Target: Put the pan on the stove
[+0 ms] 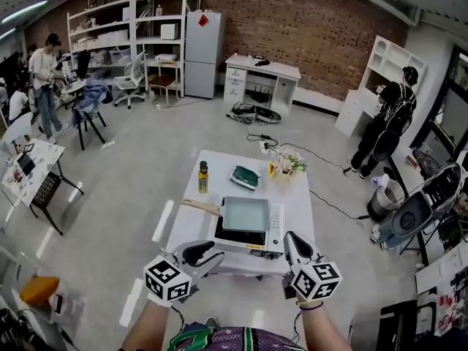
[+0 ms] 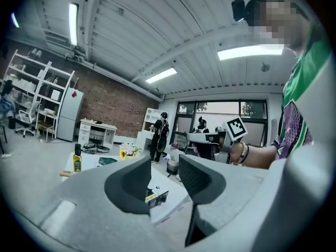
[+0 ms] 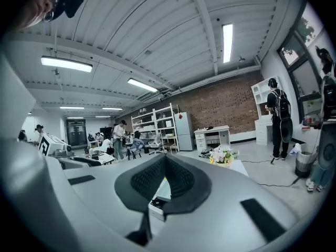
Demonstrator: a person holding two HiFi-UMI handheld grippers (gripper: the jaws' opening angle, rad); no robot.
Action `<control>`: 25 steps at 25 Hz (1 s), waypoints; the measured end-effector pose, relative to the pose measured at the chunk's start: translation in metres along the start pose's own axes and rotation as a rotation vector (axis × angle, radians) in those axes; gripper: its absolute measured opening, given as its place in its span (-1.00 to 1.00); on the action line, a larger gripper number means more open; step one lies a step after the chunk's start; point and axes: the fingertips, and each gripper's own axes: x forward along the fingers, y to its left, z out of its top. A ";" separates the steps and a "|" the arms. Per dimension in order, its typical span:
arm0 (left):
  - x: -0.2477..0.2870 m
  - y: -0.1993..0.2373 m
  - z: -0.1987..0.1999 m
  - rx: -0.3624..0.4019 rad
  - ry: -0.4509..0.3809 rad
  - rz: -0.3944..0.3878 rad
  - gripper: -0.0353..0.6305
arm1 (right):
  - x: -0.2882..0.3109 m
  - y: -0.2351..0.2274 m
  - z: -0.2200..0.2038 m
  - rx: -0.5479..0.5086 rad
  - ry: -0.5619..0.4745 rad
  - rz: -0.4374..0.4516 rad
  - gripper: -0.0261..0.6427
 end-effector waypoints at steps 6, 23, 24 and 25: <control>0.016 -0.037 0.013 0.048 -0.010 0.082 -0.45 | -0.046 -0.036 0.015 0.002 -0.022 -0.037 -0.92; 0.005 -0.095 0.069 0.224 -0.120 0.354 -0.82 | -0.148 -0.074 0.050 -0.059 -0.119 -0.094 -0.92; 0.002 -0.097 0.071 0.231 -0.126 0.359 -0.83 | -0.150 -0.073 0.051 -0.064 -0.122 -0.094 -0.92; 0.000 -0.098 0.073 0.240 -0.131 0.367 -0.83 | -0.152 -0.072 0.052 -0.069 -0.125 -0.093 -0.92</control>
